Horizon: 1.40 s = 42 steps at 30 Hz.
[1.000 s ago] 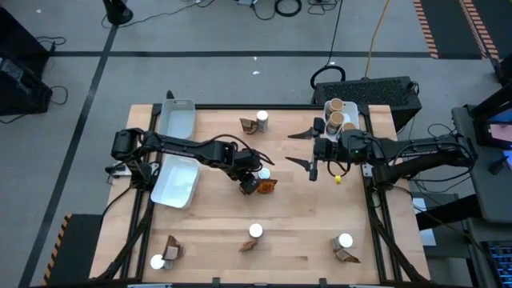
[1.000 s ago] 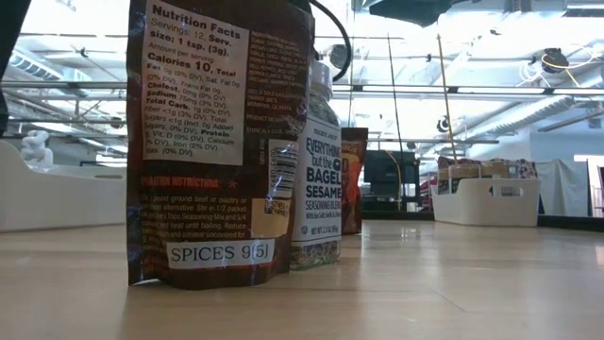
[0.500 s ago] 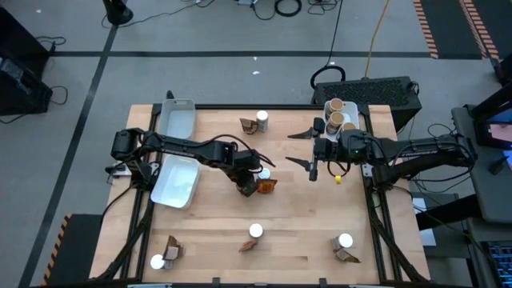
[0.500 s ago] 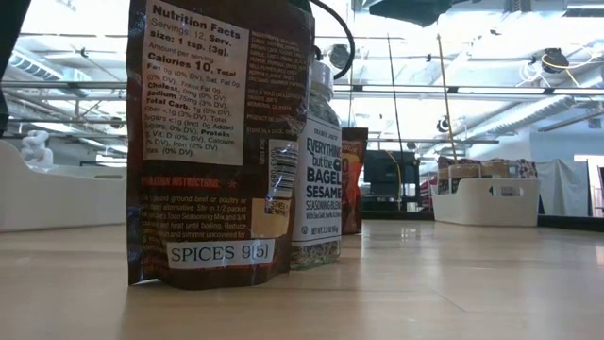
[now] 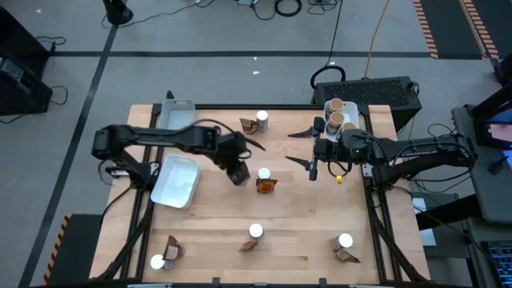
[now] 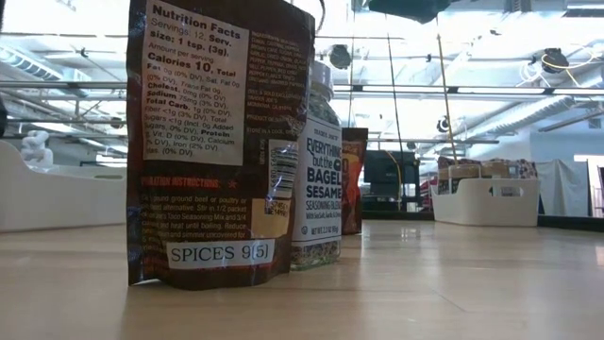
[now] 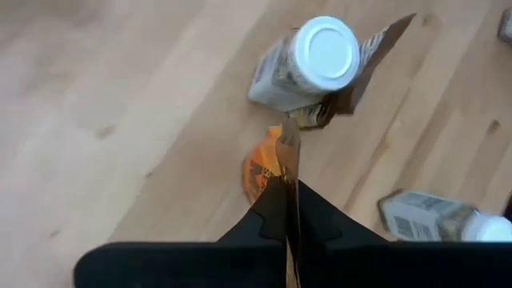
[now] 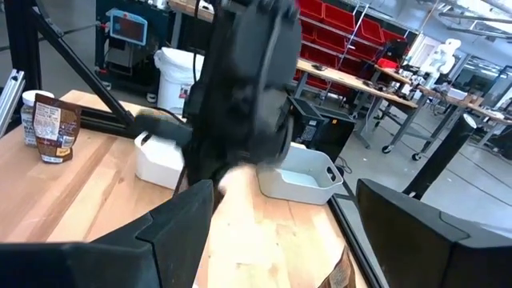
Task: Sort spices by type
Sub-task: Put the orange seasoning pack into the left white bin
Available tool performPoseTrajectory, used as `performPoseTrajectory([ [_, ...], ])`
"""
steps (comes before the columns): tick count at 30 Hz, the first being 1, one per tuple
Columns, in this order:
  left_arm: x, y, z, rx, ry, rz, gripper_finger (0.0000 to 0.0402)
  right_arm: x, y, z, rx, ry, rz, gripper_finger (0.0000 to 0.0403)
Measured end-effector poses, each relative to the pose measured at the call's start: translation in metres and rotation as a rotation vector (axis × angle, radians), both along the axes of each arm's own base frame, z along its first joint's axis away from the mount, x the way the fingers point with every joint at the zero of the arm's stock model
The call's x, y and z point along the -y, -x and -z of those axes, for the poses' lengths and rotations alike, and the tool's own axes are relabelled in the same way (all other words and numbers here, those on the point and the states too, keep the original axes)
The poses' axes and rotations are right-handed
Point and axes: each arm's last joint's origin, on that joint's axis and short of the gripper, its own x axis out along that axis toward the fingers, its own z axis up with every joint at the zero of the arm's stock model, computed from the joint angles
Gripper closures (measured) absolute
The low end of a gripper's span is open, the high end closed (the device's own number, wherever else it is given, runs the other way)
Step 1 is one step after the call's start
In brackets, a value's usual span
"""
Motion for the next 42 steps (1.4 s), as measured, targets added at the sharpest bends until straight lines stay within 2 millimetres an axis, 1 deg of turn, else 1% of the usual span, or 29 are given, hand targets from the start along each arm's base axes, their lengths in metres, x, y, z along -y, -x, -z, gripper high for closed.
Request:
performPoseTrajectory([
  [5, 0.0, 0.038, -0.029, -0.038, -0.003, -0.092, 0.0399, 0.0, -0.001, 0.001, -0.007, 0.001, 0.0, 0.0115],
  [8, 0.001, 0.062, -0.039, -0.103, -0.004, -0.173, 0.0399, 0.0, -0.001, 0.001, -0.006, 0.001, 0.0, 0.0115],
  [12, 0.002, 0.089, -0.045, -0.224, -0.036, -0.279, 0.04, 0.0, -0.002, 0.002, -0.012, 0.002, 0.0, 0.0115],
  [15, 0.003, 0.103, -0.046, -0.318, -0.052, -0.333, 0.0399, 0.0, -0.003, 0.002, -0.01, 0.002, 0.0, 0.0115],
  [20, 0.003, 0.112, -0.045, -0.407, -0.083, -0.378, 0.0399, 0.0, -0.004, 0.003, -0.011, 0.001, -0.003, 0.0115],
  [22, 0.003, 0.114, -0.04, -0.428, -0.083, -0.396, 0.0399, 0.0, -0.005, 0.004, -0.02, 0.001, -0.003, 0.0115],
  [24, 0.003, 0.115, -0.031, -0.464, -0.086, -0.396, 0.0399, 0.0, -0.005, 0.004, -0.02, -0.001, -0.003, 0.0115],
  [31, -0.001, 0.128, 0.013, -0.645, -0.084, -0.41, 0.0399, 0.0, -0.005, 0.005, -0.022, -0.006, -0.003, 0.0115],
  [36, -0.01, 0.146, 0.036, -0.715, -0.075, -0.46, 0.0398, 0.0, -0.005, 0.005, -0.02, -0.015, -0.003, 0.0115],
  [38, -0.012, 0.153, 0.042, -0.707, -0.067, -0.484, 0.0398, 0.0, -0.005, 0.005, -0.02, -0.016, -0.003, 0.0115],
  [42, -0.016, 0.166, 0.045, -0.69, -0.054, -0.531, 0.0398, 0.0, -0.005, 0.005, -0.02, -0.015, -0.003, 0.0115],
])
